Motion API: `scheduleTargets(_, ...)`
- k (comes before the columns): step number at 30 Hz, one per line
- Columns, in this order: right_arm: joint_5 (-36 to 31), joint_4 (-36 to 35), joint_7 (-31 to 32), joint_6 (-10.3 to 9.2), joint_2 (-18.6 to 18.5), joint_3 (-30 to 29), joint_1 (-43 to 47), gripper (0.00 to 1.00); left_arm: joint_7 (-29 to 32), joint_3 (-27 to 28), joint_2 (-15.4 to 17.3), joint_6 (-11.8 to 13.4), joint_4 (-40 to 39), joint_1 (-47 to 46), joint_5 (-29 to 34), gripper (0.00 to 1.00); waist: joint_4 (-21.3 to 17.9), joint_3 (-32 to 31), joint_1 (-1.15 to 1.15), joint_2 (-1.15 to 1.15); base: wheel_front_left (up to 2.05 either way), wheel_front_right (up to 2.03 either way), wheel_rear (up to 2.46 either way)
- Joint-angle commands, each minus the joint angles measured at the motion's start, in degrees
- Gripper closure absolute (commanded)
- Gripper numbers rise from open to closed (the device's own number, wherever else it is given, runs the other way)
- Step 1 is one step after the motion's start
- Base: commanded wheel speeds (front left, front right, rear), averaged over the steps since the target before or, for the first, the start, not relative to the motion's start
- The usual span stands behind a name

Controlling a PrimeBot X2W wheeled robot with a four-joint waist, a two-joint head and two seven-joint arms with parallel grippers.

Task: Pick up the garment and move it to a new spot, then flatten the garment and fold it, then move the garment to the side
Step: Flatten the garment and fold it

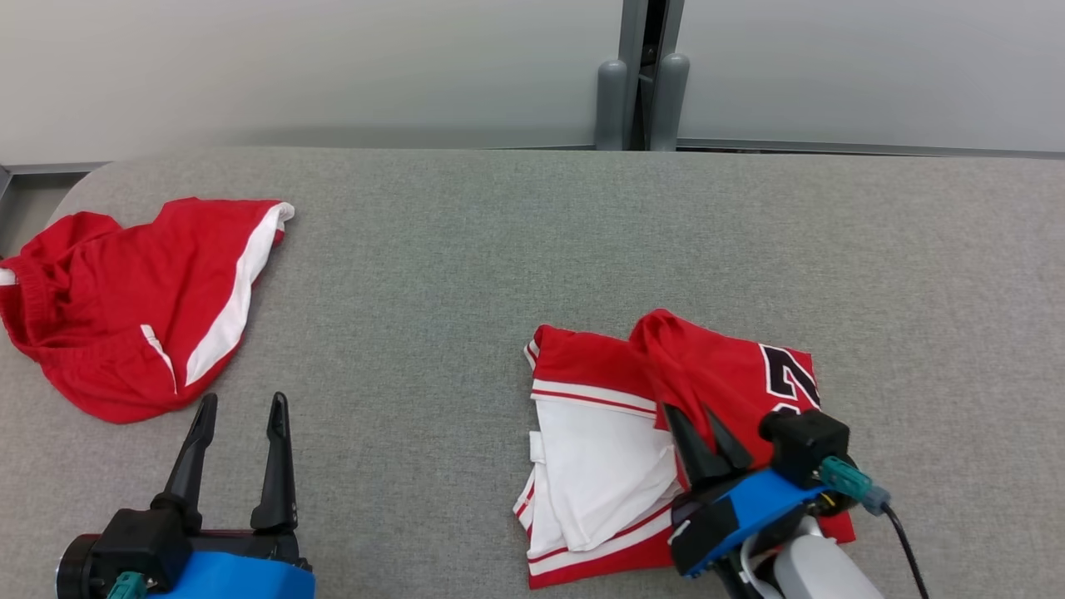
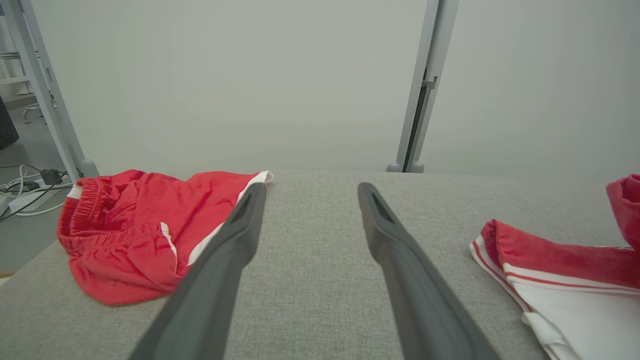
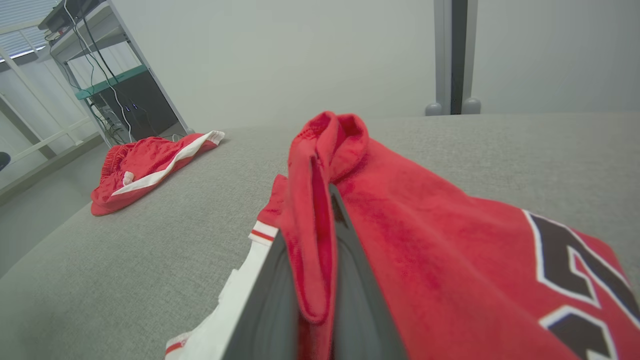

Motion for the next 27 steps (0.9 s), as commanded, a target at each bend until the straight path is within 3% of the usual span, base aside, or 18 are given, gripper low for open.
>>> scheduleTargets(1,1.1,0.49,-0.62,-0.02,0.24,1.44,-1.21,1.0,-0.17,-0.15,0.17,-0.14,0.1,-0.94,-0.29,0.0,0.41,0.31,0.0,0.0,0.0,0.0,0.0)
scheduleTargets(7,4.83,2.82,-2.12,-0.02,0.2,7.74,-4.69,1.0,-0.17,-1.03,0.17,0.01,0.42,-1.86,-0.83,0.0,1.8,1.13,0.0,0.0,0.0,0.0,0.0)
scheduleTargets(13,6.83,6.31,-3.36,-0.02,0.19,10.25,-6.81,1.0,-0.17,-1.68,0.18,0.51,0.54,-2.19,-1.2,0.0,2.82,1.69,0.0,0.0,0.0,0.0,0.0)
scheduleTargets(14,7.1,6.81,-3.61,-0.02,0.18,10.49,-7.11,0.94,-0.16,-1.7,0.18,0.49,0.53,-2.22,-1.29,0.0,2.89,1.73,0.0,0.0,0.0,0.0,0.0)
scheduleTargets(15,7.35,7.24,-3.76,-0.02,0.18,10.71,-7.38,0.5,-0.17,-1.7,0.17,0.54,0.55,-2.22,-1.37,0.0,2.91,1.73,0.0,0.0,0.0,0.0,0.0)
scheduleTargets(16,7.57,7.64,-3.97,-0.02,0.19,11.0,-7.55,0.0,-0.17,-1.63,0.18,0.58,0.56,-2.17,-1.42,0.0,2.85,1.7,0.0,0.0,0.0,0.0,0.0)
scheduleTargets(22,6.11,8.13,-4.87,-0.02,0.17,9.68,-8.45,0.0,-0.17,-1.61,0.17,1.0,0.62,-1.67,-1.59,0.0,1.64,0.96,0.0,0.0,0.0,0.0,0.0)
scheduleTargets(27,1.68,3.82,-5.09,-0.02,0.18,3.16,-7.66,0.0,-0.17,-1.38,0.17,0.93,0.4,-1.19,-1.35,0.0,0.15,-0.11,0.0,0.0,0.0,0.0,0.0)
